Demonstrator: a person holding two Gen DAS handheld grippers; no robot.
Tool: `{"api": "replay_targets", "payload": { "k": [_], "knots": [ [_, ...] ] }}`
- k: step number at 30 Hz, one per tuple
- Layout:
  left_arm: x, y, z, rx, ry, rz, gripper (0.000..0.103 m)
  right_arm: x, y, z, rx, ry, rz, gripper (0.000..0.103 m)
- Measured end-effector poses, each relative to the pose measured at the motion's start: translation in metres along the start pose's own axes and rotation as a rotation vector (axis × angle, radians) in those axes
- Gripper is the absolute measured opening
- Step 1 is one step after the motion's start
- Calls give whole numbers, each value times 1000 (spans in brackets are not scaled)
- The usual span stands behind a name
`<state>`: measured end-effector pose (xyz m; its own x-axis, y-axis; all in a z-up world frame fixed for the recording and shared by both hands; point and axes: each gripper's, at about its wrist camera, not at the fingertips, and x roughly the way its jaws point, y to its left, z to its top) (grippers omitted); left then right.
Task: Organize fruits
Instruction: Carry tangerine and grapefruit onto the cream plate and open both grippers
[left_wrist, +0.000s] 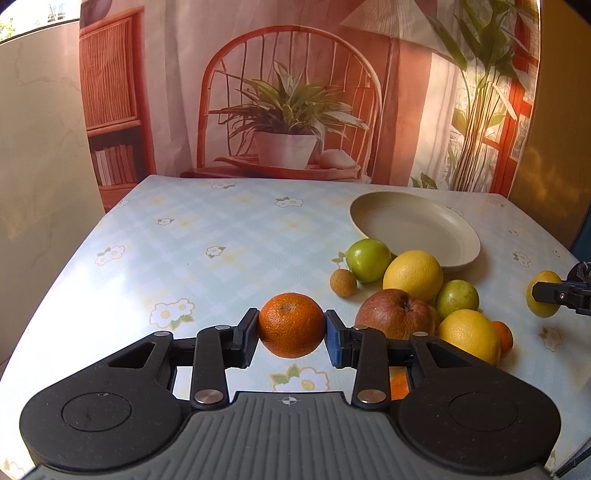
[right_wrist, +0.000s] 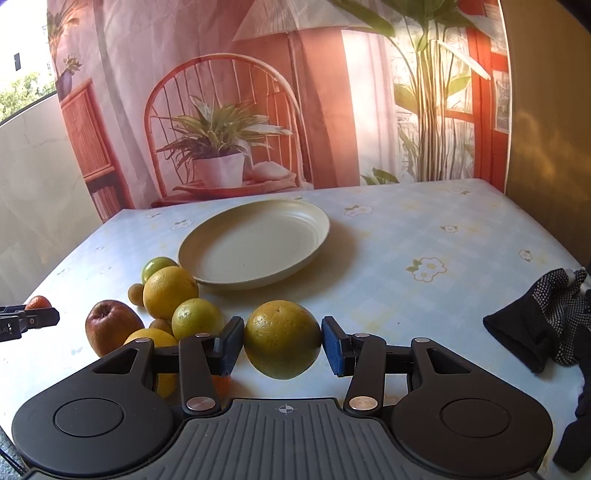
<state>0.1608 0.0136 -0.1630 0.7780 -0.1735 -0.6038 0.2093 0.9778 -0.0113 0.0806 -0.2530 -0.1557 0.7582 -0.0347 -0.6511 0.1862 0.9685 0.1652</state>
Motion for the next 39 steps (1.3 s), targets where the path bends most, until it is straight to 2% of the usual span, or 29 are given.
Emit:
{"api": "replay_targets", "payload": {
  "k": [12,18,25,30,39],
  "knots": [
    [3,-14,59,28,-82,-42,39,14,-1,66,-101,-64,43,43],
    [29,-35,89,77,-107,-66,39,43,3,86,-156,-74,52,43],
    [89,-57,112,91,-41,-143,39,96,5,93,-193,-29,75,43],
    [136,-72,122,124,23,-158,39,136,0,102,-189,9,76,43],
    [186,-83,113,160,128,-219,39,169,-12,97,-167,68,51,43]
  ]
}}
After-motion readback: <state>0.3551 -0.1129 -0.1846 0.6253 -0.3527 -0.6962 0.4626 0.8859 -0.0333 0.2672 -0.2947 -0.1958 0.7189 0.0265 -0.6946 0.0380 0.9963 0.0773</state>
